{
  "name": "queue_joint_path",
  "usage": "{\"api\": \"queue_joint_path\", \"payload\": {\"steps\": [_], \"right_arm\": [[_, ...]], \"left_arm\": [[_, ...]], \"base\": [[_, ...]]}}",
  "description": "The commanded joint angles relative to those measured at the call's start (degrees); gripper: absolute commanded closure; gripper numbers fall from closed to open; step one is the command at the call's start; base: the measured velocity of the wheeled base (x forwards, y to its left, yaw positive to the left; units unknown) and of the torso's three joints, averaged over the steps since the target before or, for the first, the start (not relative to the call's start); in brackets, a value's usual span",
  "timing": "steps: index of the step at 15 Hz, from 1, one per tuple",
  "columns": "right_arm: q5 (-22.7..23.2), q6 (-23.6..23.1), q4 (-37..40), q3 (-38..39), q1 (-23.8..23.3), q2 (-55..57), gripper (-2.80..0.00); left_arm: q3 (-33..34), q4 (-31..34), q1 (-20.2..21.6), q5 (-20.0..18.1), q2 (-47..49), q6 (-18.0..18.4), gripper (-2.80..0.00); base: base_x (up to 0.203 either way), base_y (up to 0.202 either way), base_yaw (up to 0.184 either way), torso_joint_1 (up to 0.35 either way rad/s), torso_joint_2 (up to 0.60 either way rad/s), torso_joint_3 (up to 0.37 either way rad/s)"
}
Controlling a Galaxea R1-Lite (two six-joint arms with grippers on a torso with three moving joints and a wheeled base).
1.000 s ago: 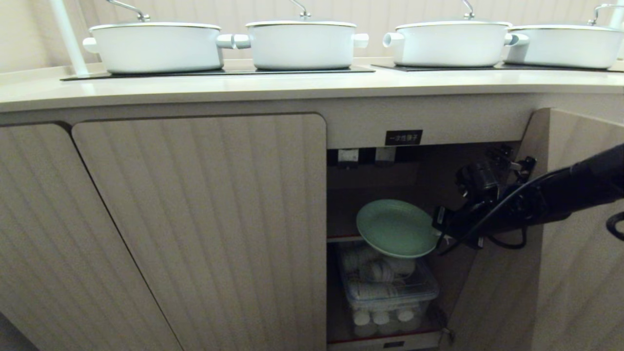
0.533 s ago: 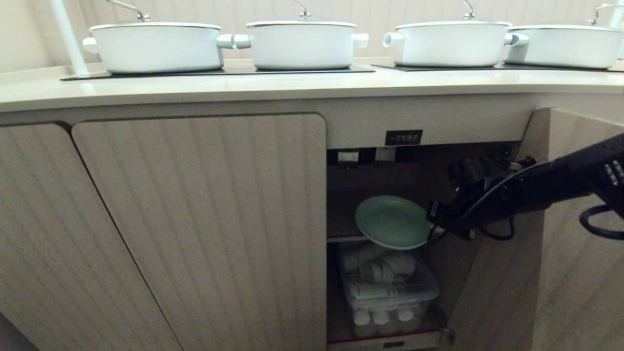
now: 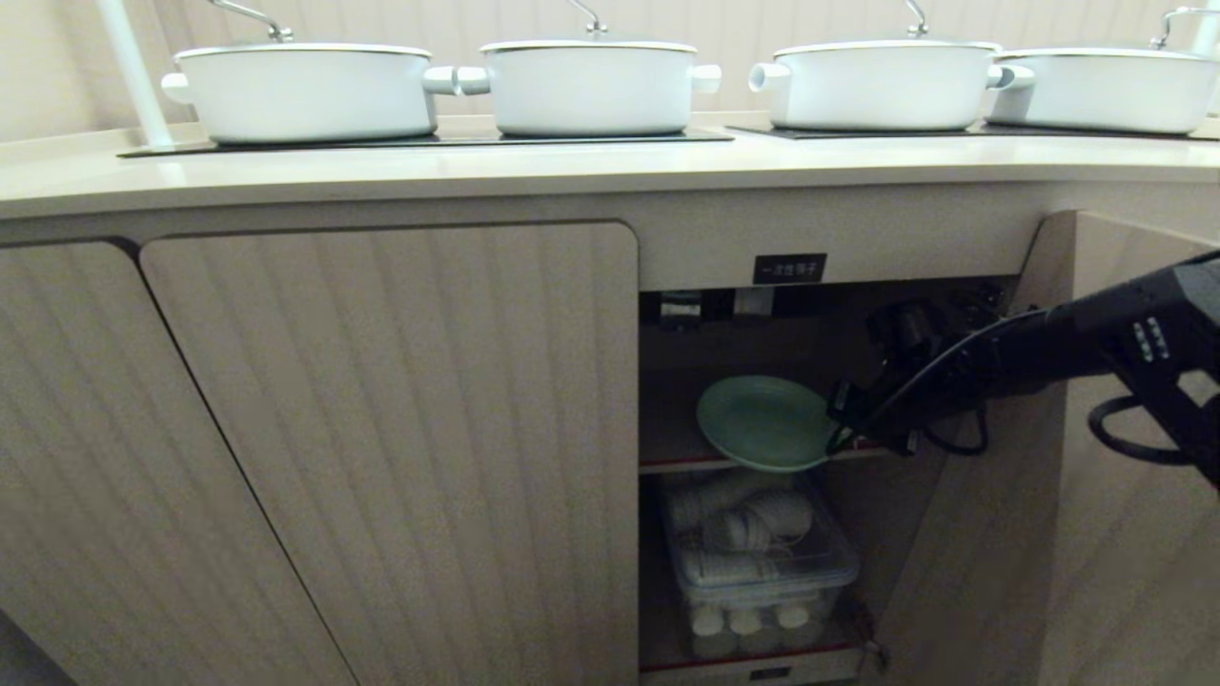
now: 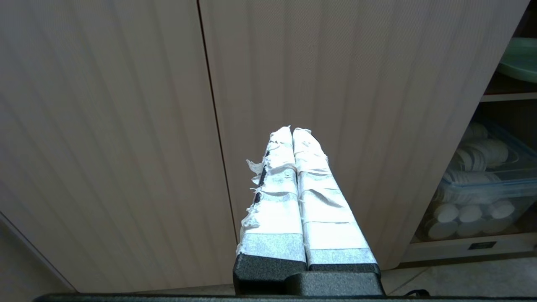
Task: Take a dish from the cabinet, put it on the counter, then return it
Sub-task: Put it back into the cabinet
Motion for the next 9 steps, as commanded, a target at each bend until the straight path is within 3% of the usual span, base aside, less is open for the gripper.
{"api": "queue_joint_path", "payload": {"steps": [1,9], "right_arm": [[0.06,0.19,0.19,-2.02,-0.06,1.84,0.00],[0.06,0.10,0.50,-7.31,0.03,5.91,0.00]], "left_arm": [[0.00,-0.01,0.03,0.00,-0.02,0.02,0.00],[0.00,-0.01,-0.01,0.00,-0.02,0.02,0.00]], "base": [[0.000,0.000,0.000,0.000,0.00,0.000],[0.000,0.000,0.000,0.000,0.00,0.000]]}}
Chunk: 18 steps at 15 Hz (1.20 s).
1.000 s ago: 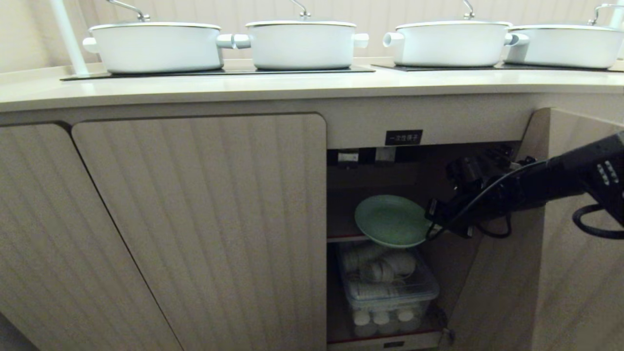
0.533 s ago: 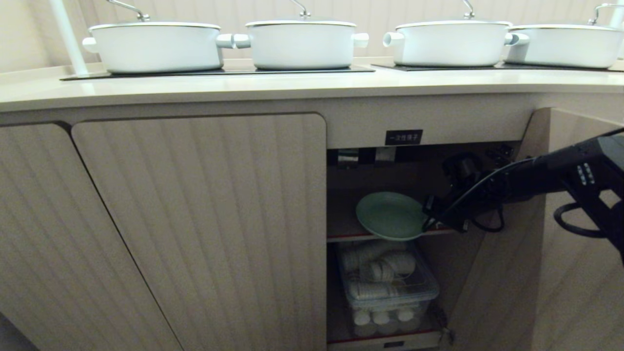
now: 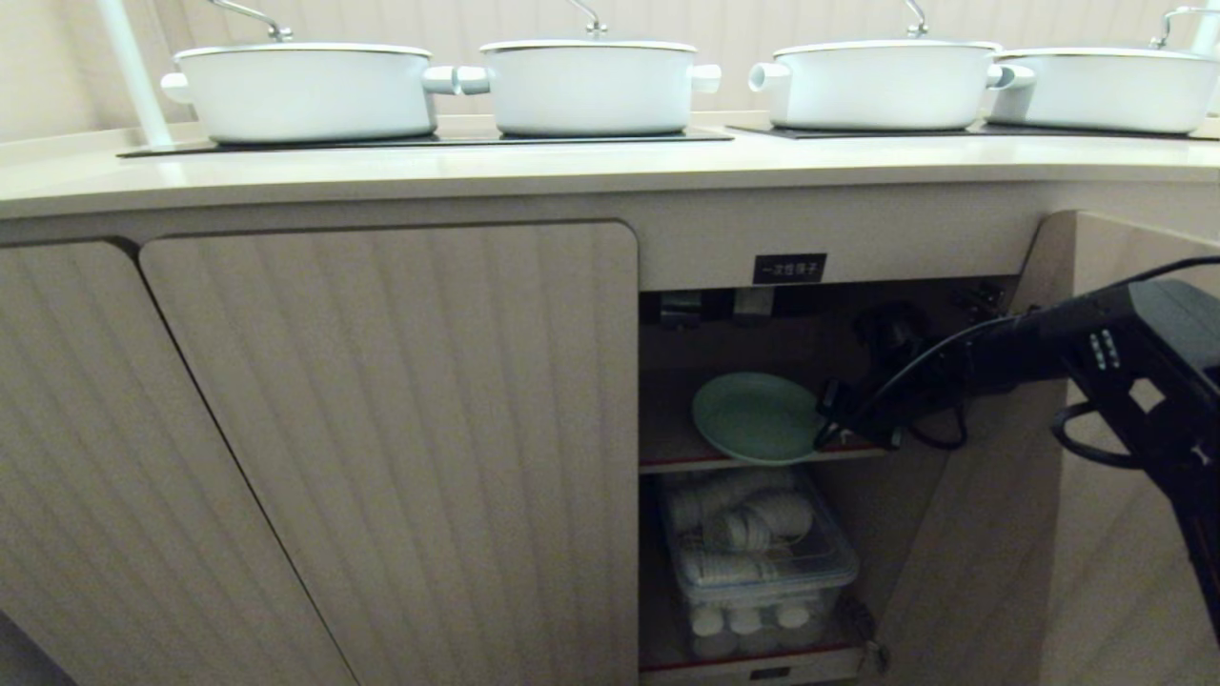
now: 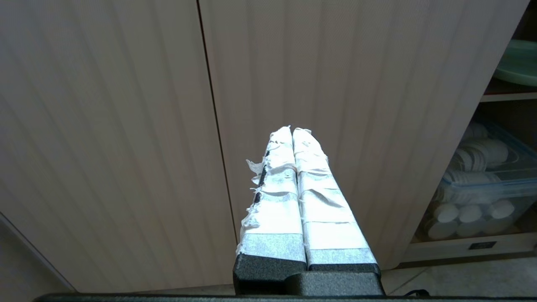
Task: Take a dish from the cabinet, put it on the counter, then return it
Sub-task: Put it back into the cabinet
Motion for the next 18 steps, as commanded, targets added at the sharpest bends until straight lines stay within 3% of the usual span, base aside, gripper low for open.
{"api": "queue_joint_path", "payload": {"steps": [1,10,18], "right_arm": [[0.05,0.14,0.72,-1.59,0.06,1.15,0.00],[0.05,0.09,1.72,-5.79,0.41,3.33,0.00],[0.05,-0.12,6.34,-15.06,0.50,7.08,0.00]], "left_arm": [[0.00,-0.01,-0.04,-0.02,-0.02,0.02,0.00],[0.00,-0.01,0.05,-0.07,-0.02,0.02,0.00],[0.00,-0.01,-0.04,0.00,-0.02,0.02,0.00]], "base": [[0.000,0.000,0.000,0.000,0.00,0.000],[0.000,0.000,0.000,0.000,0.00,0.000],[0.000,0.000,0.000,0.000,0.00,0.000]]}}
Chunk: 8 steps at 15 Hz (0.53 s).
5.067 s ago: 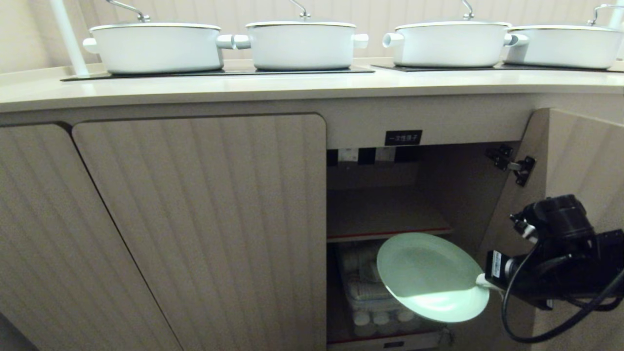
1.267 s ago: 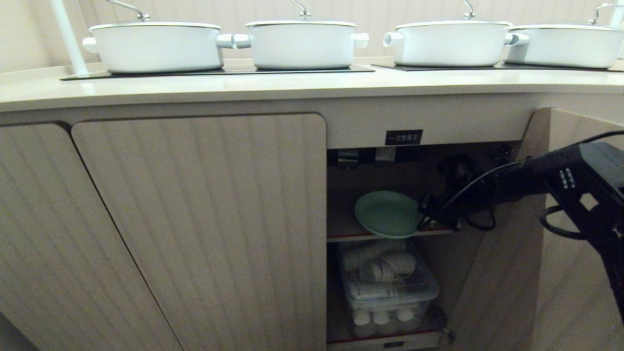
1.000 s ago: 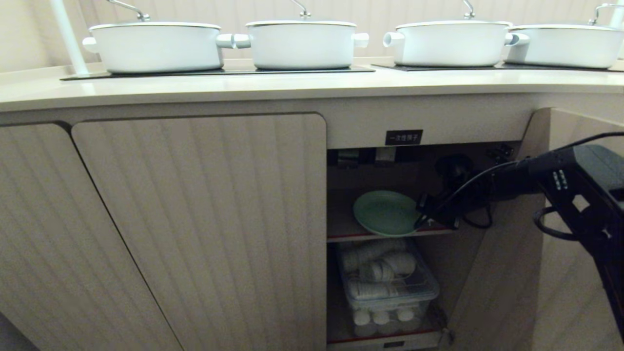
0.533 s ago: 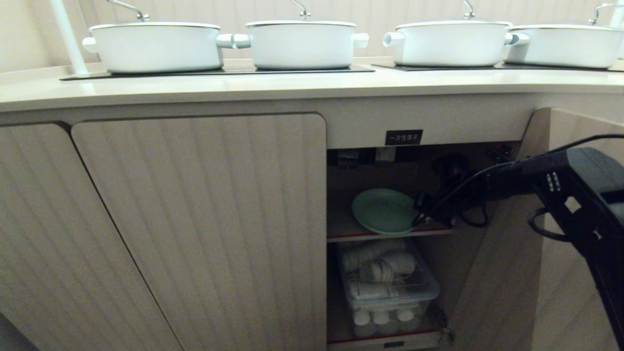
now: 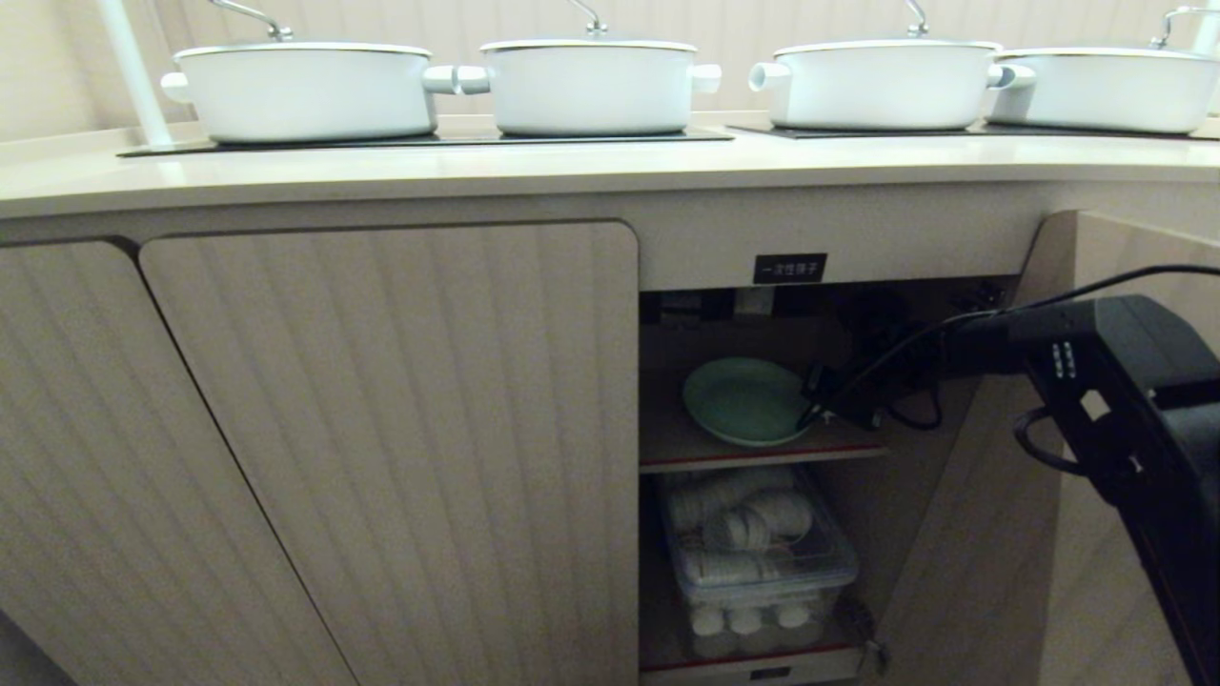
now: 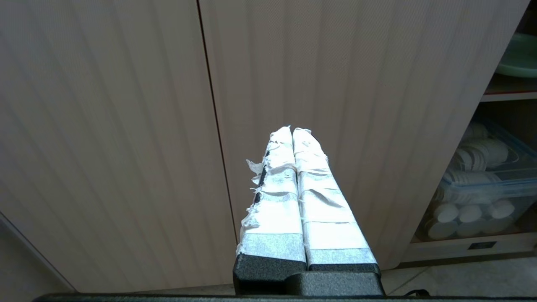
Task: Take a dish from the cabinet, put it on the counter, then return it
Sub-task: Put it back into the cabinet
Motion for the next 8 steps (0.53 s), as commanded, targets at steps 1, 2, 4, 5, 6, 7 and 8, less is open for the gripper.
{"api": "queue_joint_path", "payload": {"steps": [1,2,4,5,6,7,8], "right_arm": [[0.05,0.17,0.14,-0.49,0.03,0.93,0.00],[0.05,0.17,0.05,-0.49,0.03,1.10,0.00],[0.05,0.08,-0.20,-0.76,0.03,1.57,0.00],[0.05,0.08,-0.21,-0.76,0.03,1.68,0.00],[0.05,0.08,-0.21,-0.76,0.03,1.85,0.00],[0.05,-0.01,-0.30,-0.76,0.12,2.05,0.00],[0.05,-0.01,-0.34,-0.76,0.20,2.19,0.00]], "left_arm": [[0.00,-0.01,0.02,0.00,-0.02,0.01,0.00],[0.00,-0.01,-0.04,0.00,-0.02,0.01,0.00],[0.00,-0.01,0.00,0.00,-0.02,0.01,0.00],[0.00,-0.01,0.01,0.00,-0.02,0.01,0.00],[0.00,-0.01,-0.01,0.00,-0.02,0.01,0.00],[0.00,-0.01,-0.03,0.00,-0.02,0.01,0.00],[0.00,-0.01,-0.04,0.00,-0.02,0.01,0.00]], "base": [[0.000,0.000,0.000,0.000,0.00,0.000],[0.000,0.000,0.000,0.000,0.00,0.000],[0.000,0.000,0.000,0.000,0.00,0.000],[0.000,0.000,0.000,0.000,0.00,0.000],[0.000,0.000,0.000,0.000,0.00,0.000],[0.000,0.000,0.000,0.000,0.00,0.000],[0.000,0.000,0.000,0.000,0.00,0.000]]}}
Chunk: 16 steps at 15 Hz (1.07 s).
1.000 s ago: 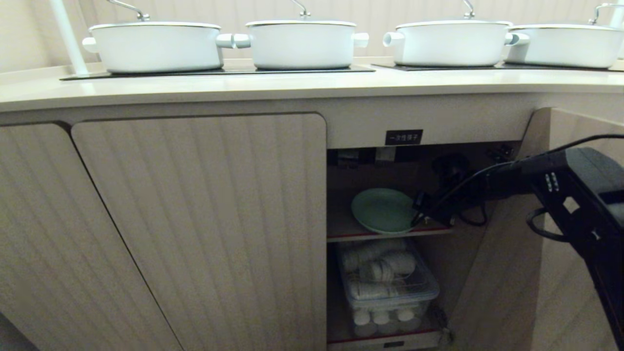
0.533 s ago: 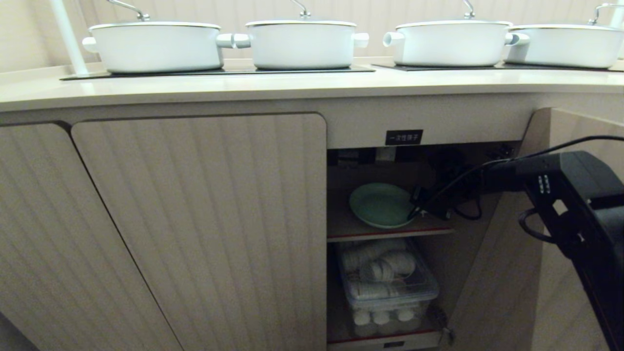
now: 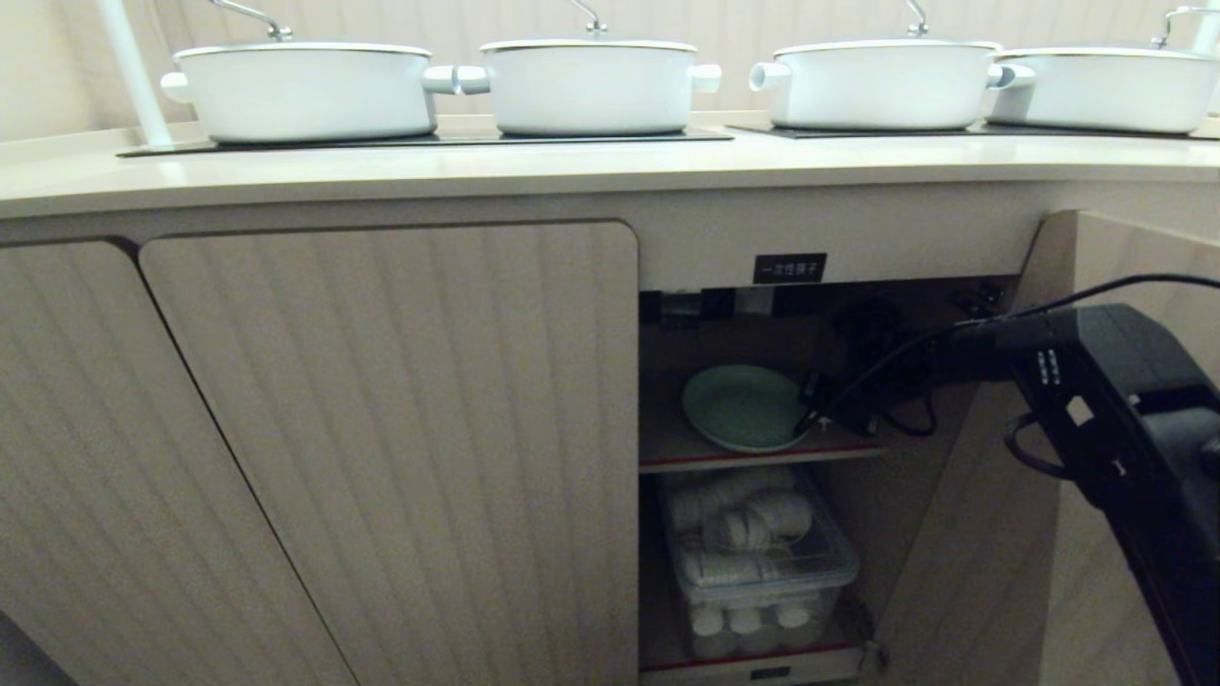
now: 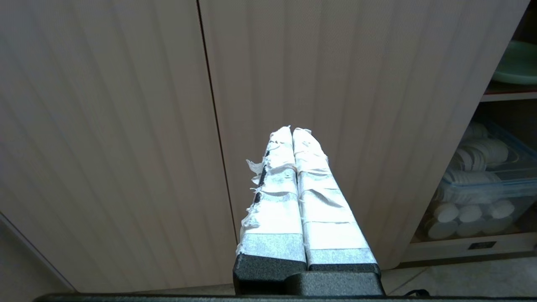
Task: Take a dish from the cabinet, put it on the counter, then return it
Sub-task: Put it back into the cabinet
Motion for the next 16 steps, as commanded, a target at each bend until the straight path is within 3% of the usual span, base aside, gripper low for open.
{"api": "queue_joint_path", "payload": {"steps": [1,16], "right_arm": [[0.06,0.16,0.02,-0.01,0.09,0.45,0.00],[-1.04,-0.01,-2.44,-0.10,0.53,1.83,0.00]], "left_arm": [[0.00,-0.01,0.05,0.00,-0.02,0.02,0.00],[0.00,-0.01,-0.04,0.00,-0.02,0.02,0.00]], "base": [[0.000,0.000,0.000,0.000,0.00,0.000],[0.000,0.000,0.000,0.000,0.00,0.000]]}}
